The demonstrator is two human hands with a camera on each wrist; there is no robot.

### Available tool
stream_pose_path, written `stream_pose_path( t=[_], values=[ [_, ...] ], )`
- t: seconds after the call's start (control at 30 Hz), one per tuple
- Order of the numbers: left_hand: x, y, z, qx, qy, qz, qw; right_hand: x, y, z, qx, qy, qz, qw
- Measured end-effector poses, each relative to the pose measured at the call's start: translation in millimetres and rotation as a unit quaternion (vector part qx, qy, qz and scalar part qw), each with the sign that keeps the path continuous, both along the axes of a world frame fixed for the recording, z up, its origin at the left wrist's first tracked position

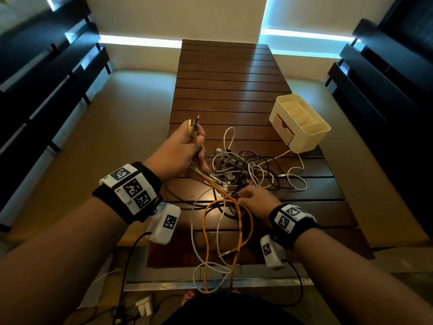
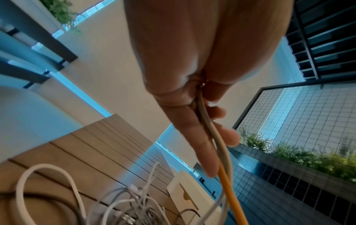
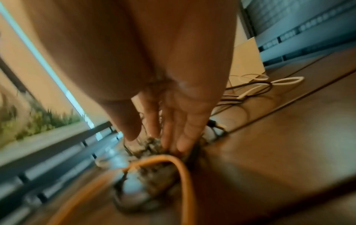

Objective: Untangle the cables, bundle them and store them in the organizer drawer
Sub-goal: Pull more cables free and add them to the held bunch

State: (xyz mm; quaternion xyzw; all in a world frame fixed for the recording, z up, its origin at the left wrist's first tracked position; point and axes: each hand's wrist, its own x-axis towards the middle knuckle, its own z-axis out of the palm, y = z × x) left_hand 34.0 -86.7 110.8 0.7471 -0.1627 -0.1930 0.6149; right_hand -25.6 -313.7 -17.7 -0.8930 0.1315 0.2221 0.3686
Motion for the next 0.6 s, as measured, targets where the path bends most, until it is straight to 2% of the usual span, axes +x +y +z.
stream_pose_path(
  t=[0.07, 0.2, 0.3, 0.47, 0.53, 0.6],
  values=[
    [2, 6, -2, 0.015, -0.002, 0.006, 1.0, -3, -3, -13, -0.077, -0.008, 0.0, 0.997],
    [2, 7, -14, 0.056, -0.013, 0.01, 0.998, 0, 3, -18, -0.123, -0.023, 0.039, 0.991],
    [-1, 1, -22, 0.08, 0.004, 0.004, 0.997, 4, 8, -11, -0.128, -0.052, 0.052, 0.989],
    [-5, -11, -28, 0.071, 0.024, 0.0, 0.997, 3, 11, 5, -0.145, -0.095, 0.065, 0.983],
    [-7, -15, -28, 0.064, 0.023, -0.003, 0.998, 3, 12, 10, -0.126, -0.09, 0.048, 0.987],
    [-9, -17, -26, 0.057, 0.02, 0.0, 0.998, 2, 12, 15, -0.068, -0.066, 0.021, 0.995]
  ],
)
